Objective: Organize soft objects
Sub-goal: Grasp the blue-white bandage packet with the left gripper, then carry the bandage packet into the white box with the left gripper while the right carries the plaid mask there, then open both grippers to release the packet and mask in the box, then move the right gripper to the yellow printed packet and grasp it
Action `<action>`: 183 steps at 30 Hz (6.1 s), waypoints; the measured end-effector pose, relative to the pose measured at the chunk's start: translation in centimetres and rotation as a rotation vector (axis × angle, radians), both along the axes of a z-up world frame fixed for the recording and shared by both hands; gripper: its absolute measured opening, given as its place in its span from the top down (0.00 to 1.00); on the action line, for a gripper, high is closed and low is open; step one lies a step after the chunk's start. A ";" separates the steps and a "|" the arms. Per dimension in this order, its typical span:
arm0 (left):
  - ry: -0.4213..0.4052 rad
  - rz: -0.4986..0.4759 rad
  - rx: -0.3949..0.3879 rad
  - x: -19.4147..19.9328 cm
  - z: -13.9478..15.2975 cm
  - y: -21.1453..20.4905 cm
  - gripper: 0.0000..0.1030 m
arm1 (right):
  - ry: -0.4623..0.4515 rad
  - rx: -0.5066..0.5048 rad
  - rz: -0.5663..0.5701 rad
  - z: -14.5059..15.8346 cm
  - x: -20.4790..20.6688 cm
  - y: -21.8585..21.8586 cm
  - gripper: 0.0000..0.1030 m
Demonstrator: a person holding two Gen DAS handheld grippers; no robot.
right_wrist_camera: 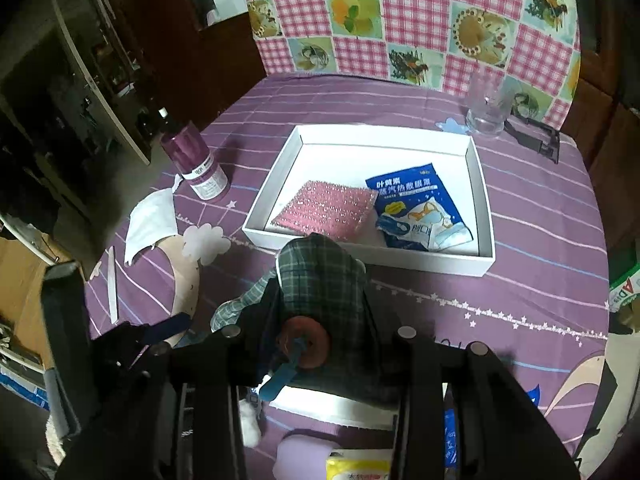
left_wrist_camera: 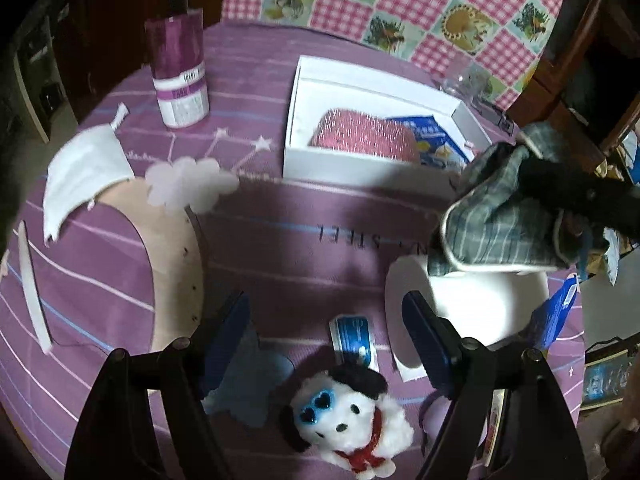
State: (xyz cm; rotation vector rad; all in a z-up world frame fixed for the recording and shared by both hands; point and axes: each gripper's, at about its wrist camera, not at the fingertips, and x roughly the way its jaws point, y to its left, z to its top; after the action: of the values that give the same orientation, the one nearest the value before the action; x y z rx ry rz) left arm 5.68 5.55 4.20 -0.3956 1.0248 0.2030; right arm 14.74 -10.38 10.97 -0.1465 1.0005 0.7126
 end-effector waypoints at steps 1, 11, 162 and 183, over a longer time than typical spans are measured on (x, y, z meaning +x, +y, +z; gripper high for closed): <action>0.005 0.000 -0.011 0.0 -0.3 -0.1 0.25 | 0.004 0.004 0.002 0.0 0.0 0.0 0.62; 0.097 -0.013 -0.096 0.3 -2.9 -0.5 0.51 | 0.001 0.026 0.003 0.6 -0.2 -0.3 0.62; -0.430 -0.165 0.177 0.7 7.8 -4.8 0.17 | -0.296 0.212 -0.278 -2.6 -3.0 -13.3 0.36; -0.304 -0.032 0.168 -2.1 1.2 -3.2 0.17 | -0.308 0.091 -0.258 -5.0 -7.1 -12.4 0.36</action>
State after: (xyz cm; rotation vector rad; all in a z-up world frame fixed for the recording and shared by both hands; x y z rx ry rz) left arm 3.54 2.40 5.40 -0.2474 0.7086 0.1919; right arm 7.60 -22.81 5.94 -0.0441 0.6760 0.4804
